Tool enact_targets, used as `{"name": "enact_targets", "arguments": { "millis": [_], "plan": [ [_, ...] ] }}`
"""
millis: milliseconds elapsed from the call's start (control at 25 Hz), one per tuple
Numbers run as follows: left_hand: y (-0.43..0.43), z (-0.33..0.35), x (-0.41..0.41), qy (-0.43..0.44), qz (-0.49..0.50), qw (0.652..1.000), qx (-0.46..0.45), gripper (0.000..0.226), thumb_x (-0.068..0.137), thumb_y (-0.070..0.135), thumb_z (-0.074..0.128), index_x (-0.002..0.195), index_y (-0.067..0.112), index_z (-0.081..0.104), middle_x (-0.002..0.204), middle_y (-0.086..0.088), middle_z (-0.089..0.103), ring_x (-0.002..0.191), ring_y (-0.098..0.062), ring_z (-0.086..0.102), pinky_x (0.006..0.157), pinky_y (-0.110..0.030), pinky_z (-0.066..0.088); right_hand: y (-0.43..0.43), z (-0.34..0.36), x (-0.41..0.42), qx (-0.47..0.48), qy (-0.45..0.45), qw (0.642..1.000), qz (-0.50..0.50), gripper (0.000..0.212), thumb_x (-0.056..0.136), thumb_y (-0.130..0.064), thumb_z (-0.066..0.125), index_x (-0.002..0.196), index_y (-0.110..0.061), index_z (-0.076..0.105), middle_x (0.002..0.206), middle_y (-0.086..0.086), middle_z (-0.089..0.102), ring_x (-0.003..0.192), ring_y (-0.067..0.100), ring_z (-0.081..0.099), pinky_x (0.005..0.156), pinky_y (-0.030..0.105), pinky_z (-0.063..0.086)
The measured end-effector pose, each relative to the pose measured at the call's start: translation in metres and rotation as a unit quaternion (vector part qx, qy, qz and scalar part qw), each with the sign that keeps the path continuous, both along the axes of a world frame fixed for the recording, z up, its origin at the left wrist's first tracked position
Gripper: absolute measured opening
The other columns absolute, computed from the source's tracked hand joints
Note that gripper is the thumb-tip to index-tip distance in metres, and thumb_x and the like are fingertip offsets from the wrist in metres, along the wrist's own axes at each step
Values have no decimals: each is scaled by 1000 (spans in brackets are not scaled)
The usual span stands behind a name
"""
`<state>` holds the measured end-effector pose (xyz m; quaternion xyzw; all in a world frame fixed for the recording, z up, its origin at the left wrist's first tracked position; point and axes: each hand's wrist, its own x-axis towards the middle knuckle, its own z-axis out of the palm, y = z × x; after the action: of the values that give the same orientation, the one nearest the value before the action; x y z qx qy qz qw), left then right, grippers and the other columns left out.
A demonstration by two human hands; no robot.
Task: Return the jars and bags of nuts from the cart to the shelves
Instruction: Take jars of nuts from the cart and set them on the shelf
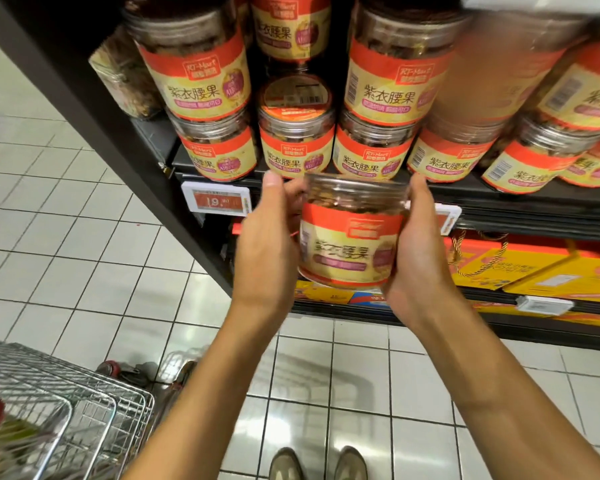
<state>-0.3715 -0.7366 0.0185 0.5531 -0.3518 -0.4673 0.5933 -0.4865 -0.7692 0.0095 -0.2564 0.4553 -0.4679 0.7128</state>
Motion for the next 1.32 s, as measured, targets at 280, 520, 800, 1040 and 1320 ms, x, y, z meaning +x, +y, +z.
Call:
{"name": "enact_targets", "arguments": {
  "millis": [280, 520, 800, 1040, 1320],
  "plan": [
    [-6, 12, 9, 8, 46, 998, -45, 56, 79, 62, 43, 112, 19, 60, 110, 3, 70, 108, -17, 63, 96, -44, 47, 23, 20, 3, -165, 59, 981, 79, 70, 89, -60, 13, 127, -19, 55, 123, -4, 64, 115, 6, 58, 92, 23, 50],
    [-3, 15, 17, -76, 131, 986, -72, 35, 84, 57, 32, 91, 25, 44, 77, 23, 64, 79, 8, 59, 78, -22, 48, 61, 21, 9, -257, 168, 952, 14, 49, 83, -58, 34, 112, -30, 62, 121, -15, 64, 120, 1, 53, 97, 15, 42],
    [-16, 37, 36, -78, 36, 989, -119, 69, 87, 55, 14, 137, 20, 47, 139, -7, 46, 131, -17, 44, 111, -41, 34, 28, 47, 21, -317, 109, 942, -13, 42, 85, -49, 40, 119, -30, 54, 130, -13, 58, 126, 0, 47, 104, 20, 39],
    [-33, 38, 36, 22, 13, 983, -182, 64, 89, 47, 20, 142, 14, 36, 144, -2, 44, 132, -5, 41, 113, -30, 33, -12, 62, 39, -332, 102, 937, -24, 32, 90, -39, 34, 110, -31, 58, 112, -21, 64, 107, -13, 55, 87, 6, 42],
    [-39, 15, 35, -192, 43, 963, -183, 47, 99, 35, 25, 141, 16, 36, 141, 2, 38, 130, 2, 36, 112, -22, 29, -22, 55, 51, -325, 304, 883, -147, 39, 92, -45, 32, 65, -38, 60, 98, -12, 54, 108, 14, 56, 100, 40, 43]
  ]
}}
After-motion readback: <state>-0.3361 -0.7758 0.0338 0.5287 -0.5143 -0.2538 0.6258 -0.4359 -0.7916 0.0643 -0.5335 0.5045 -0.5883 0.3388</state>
